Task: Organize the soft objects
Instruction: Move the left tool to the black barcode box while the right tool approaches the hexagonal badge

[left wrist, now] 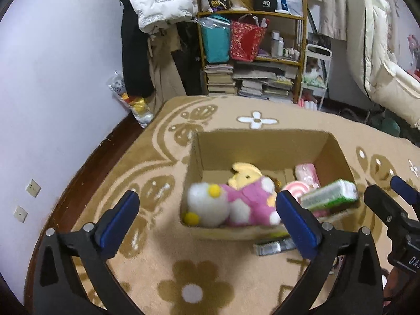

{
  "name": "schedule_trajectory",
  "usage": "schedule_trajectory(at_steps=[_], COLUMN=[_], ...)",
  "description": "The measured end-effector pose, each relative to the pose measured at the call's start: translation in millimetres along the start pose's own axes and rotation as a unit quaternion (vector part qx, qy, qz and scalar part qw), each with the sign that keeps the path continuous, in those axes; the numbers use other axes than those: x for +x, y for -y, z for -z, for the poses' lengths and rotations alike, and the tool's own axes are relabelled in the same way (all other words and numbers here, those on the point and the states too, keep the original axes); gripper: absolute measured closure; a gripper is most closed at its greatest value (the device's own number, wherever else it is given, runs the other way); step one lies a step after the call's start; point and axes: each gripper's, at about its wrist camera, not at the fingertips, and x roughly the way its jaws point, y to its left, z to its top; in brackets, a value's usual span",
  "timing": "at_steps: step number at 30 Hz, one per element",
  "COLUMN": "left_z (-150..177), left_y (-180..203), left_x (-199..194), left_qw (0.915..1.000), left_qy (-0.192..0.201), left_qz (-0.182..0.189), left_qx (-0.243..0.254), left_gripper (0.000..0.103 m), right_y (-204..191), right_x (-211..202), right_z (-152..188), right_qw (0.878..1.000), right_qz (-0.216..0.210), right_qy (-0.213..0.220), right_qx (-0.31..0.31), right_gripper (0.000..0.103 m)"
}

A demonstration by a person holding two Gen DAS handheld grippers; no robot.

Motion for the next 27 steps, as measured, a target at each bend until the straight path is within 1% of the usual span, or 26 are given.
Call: schedule_trajectory(at_steps=[3,7,9,11,13,17,21,27], left_z=[5.4,12.7,16.7,20.5,23.9,33.5,40.5,48.1], left_y=[8.5,22.1,26.7,28.3,29.1,29.0,25.6,26.9], left_x=[-1.2,-2.7,-1.3,1.7,5.4,14.8,26.3,42.4], left_qw=[0.9997,0.9988,0.9980,0.9972,0.9968,0.9954,0.9944,0.9921], left_qy=[-0.014,-0.027,-0.036,-0.048,-0.057,-0.075,-0.091,-0.110], left_qz=[0.020,0.023,0.035,0.048,0.050,0.058,0.055,0.060], left_qx=[0.004,0.034,0.039,0.031,0.026,0.011,-0.002,-0.008], left_gripper=[0.001,0.001,0.001,0.001,0.001,0.001,0.001,0.001], right_y=[6.0,16.9,22.9,25.7,27.4,29.6,35.0,33.8], right_x=[-3.2,-8.0,-7.2,-6.6,-4.2,3.6,15.1,29.1], right_z=[5.1,17.6,22.3,24.6,28.2,37.9,50.5,62.4], right_qw=[1.000,0.999,0.999,0.998,0.997,0.996,0.994,0.992], right_qz=[0.000,0.001,0.006,0.008,0.004,0.015,0.031,0.027], right_qy=[-0.015,-0.028,-0.042,-0.049,-0.060,-0.079,-0.102,-0.121], right_qx=[0.011,0.025,0.033,0.036,0.040,0.035,0.030,0.017], right_gripper=[0.000,0.000,0.000,0.000,0.000,0.000,0.000,0.000])
